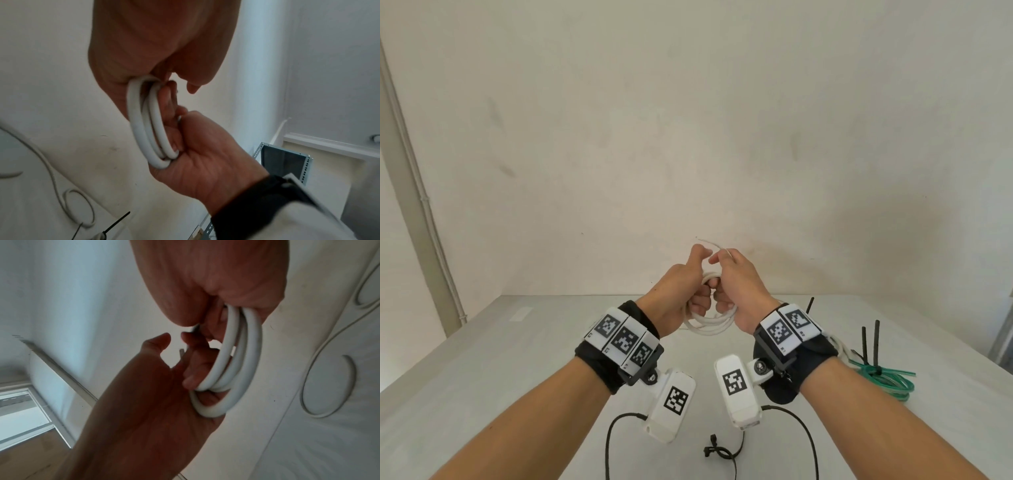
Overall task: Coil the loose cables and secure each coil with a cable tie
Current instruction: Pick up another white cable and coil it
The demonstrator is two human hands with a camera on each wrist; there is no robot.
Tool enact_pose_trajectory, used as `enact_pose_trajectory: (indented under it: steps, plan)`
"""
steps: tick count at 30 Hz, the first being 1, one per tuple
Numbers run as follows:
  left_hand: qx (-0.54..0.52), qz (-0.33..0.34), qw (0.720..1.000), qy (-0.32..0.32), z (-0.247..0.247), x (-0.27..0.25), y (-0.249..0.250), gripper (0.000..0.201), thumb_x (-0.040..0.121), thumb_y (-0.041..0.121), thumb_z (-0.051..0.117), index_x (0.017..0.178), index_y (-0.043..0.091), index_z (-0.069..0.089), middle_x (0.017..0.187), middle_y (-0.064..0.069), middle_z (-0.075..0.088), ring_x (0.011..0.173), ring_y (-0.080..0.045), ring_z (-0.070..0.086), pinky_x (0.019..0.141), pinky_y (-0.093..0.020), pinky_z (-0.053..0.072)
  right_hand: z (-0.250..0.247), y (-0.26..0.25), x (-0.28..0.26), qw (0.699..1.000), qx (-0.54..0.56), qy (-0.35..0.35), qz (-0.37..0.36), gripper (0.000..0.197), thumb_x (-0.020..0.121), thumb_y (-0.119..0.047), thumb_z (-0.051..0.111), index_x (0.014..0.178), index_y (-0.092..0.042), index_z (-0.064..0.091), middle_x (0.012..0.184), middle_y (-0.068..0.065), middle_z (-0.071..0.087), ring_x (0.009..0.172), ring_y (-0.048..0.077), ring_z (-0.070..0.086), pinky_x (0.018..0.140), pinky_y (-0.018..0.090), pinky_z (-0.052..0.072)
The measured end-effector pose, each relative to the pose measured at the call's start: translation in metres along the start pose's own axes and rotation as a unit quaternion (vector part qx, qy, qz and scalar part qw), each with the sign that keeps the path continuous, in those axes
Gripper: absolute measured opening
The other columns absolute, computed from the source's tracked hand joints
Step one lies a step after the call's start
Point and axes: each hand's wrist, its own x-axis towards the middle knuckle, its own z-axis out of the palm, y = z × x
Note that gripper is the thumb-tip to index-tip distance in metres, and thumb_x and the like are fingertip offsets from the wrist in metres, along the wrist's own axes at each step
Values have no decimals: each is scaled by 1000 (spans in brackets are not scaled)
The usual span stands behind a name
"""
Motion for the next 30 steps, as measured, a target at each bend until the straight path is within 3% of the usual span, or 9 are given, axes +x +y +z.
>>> enact_pose_trajectory:
  steps: [4,6,9,11,15,19,24,27,30]
  plan:
    - [-42,51,997,-43,-6,-7,-7,18,98,17,44,94,3,57,73,-9,51,65,-21,48,68,-32,45,-6,5,9,998,1,58,-22,25,108,-24,33,101,-15,55,67,6,45,36,13,33,39,24,28]
    - [-45,72,995,-48,-10,-10,-15,18,99,5,42,101,-1,60,82,-13,56,75,-23,53,75,-33,49,-8,7,12,996,-3,80,-35,25,108,-24,33,97,-17,54,64,4,40,34,14,32,40,26,29]
    - [-32,97,994,-40,-14,-14,-27,33,108,8,41,116,-14,64,94,-18,66,90,-28,63,92,-37,56,-11,10,16,993,-11,111,-49,27,108,-26,32,95,-19,55,66,4,43,38,17,35,44,31,32]
    - [-8,111,993,-33,-15,-17,-31,39,112,17,40,117,-11,66,103,-23,72,97,-30,70,97,-39,58,-14,10,17,991,-2,126,-50,28,108,-26,31,96,-19,55,65,4,43,40,17,36,44,30,32]
    - [119,131,984,23,-15,-17,-27,43,112,29,38,114,0,69,104,-15,77,98,-24,76,87,-44,63,-17,11,15,990,-14,130,-61,27,107,-25,32,95,-20,55,68,4,43,50,19,37,41,26,32]
    - [212,171,957,98,-23,-4,-13,39,111,31,40,107,7,70,98,-8,78,93,-23,75,89,-47,61,-10,11,5,994,-67,53,-71,26,108,-27,36,95,-19,56,67,2,41,52,18,38,40,23,35]
    - [93,149,978,115,-13,0,-7,45,113,30,33,106,0,66,91,-20,78,84,-37,77,74,-48,64,0,0,-9,999,29,-19,-34,24,112,-27,36,100,-15,54,70,7,69,54,20,66,38,22,30]
    - [28,123,982,142,-6,3,-16,48,114,30,28,105,0,64,76,-20,74,73,-37,73,71,-46,61,4,-3,-14,998,39,-5,-42,23,112,-25,36,104,-12,53,47,-2,52,38,13,49,37,23,30]
    - [-6,75,983,168,-4,5,-20,45,113,30,26,108,3,62,62,-10,65,60,-28,68,55,-30,53,6,0,-13,998,29,7,-59,23,111,-25,37,103,-12,54,56,0,40,38,11,36,37,24,29]
